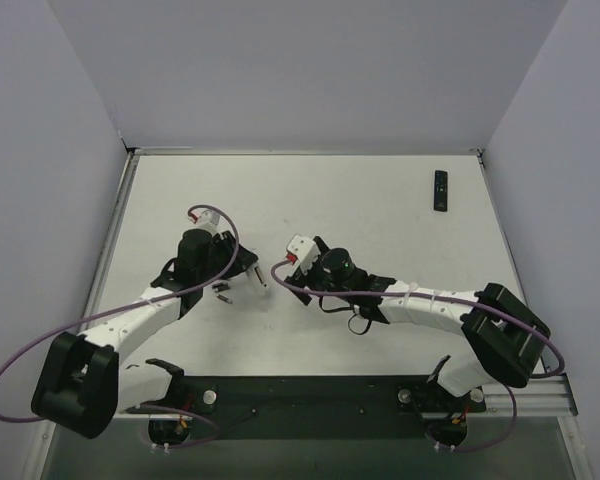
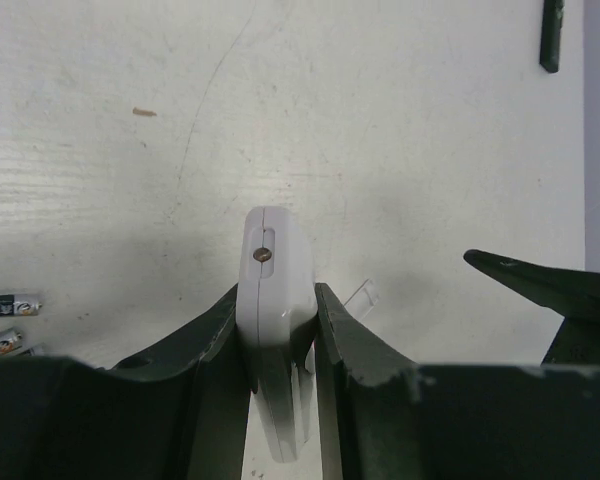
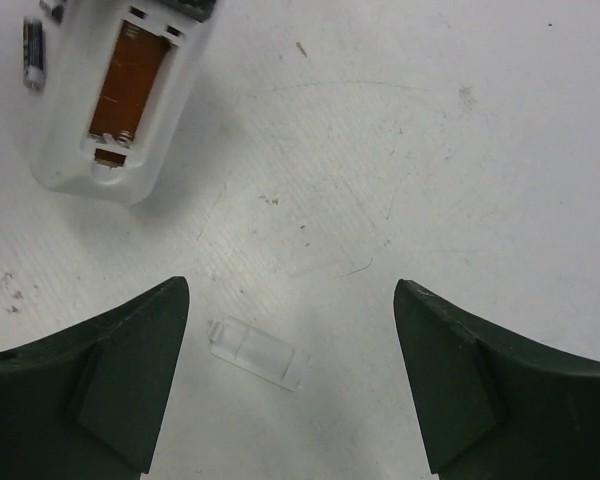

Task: Load the batteries into the remote control

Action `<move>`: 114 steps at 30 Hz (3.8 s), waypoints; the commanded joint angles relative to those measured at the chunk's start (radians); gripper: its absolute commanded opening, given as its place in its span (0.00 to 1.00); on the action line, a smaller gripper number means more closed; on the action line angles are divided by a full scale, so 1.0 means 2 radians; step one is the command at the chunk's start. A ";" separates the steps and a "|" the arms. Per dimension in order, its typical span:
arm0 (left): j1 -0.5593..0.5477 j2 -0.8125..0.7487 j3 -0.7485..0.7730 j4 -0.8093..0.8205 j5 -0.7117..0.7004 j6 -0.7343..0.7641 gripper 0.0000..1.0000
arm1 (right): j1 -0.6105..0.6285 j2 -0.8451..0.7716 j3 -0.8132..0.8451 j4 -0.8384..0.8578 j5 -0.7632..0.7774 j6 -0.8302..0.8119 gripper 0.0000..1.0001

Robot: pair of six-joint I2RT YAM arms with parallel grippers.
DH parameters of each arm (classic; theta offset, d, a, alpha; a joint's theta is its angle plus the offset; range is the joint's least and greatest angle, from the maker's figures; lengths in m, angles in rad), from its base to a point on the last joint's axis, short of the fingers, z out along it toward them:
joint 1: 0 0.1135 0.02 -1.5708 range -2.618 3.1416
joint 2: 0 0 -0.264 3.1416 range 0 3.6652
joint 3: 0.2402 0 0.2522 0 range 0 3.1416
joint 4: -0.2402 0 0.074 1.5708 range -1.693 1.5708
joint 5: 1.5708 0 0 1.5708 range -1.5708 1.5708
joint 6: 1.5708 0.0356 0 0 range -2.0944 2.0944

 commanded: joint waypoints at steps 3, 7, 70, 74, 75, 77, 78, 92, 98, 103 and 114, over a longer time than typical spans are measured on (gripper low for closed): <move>0.022 -0.150 0.040 -0.105 -0.028 0.051 0.00 | -0.012 -0.016 0.094 -0.208 -0.017 0.159 0.77; 0.028 -0.222 0.056 -0.186 -0.044 0.068 0.00 | -0.008 0.000 0.123 -0.257 -0.033 0.213 0.75; 0.032 -0.550 -0.019 -0.256 -0.138 0.139 0.00 | 0.103 0.303 0.342 -0.227 -0.054 0.045 0.09; 0.032 -0.544 -0.047 -0.223 -0.091 0.101 0.00 | 0.104 0.241 0.285 -0.216 -0.041 0.055 0.00; 0.032 -0.543 -0.057 -0.201 -0.081 0.091 0.00 | 0.104 0.230 0.271 -0.214 -0.037 0.061 0.00; 0.032 -0.541 -0.085 -0.177 -0.055 0.061 0.00 | 0.103 0.194 0.234 -0.204 -0.033 0.066 0.00; 0.032 -0.542 -0.092 -0.152 -0.047 0.053 0.00 | 0.102 0.184 0.223 -0.202 -0.029 0.069 0.00; 0.032 -0.421 -0.190 0.144 0.116 -0.048 0.00 | 0.099 -0.032 0.129 -0.280 0.043 0.141 0.00; 0.031 -0.355 -0.211 0.234 0.136 -0.076 0.00 | 0.103 -0.130 0.133 -0.353 0.059 0.205 0.00; 0.019 -0.304 -0.219 0.315 0.134 -0.095 0.00 | 0.110 -0.139 0.184 -0.409 0.042 0.251 0.00; -0.082 -0.204 -0.213 0.453 0.033 -0.099 0.00 | 0.143 -0.084 0.274 -0.488 0.079 0.306 0.00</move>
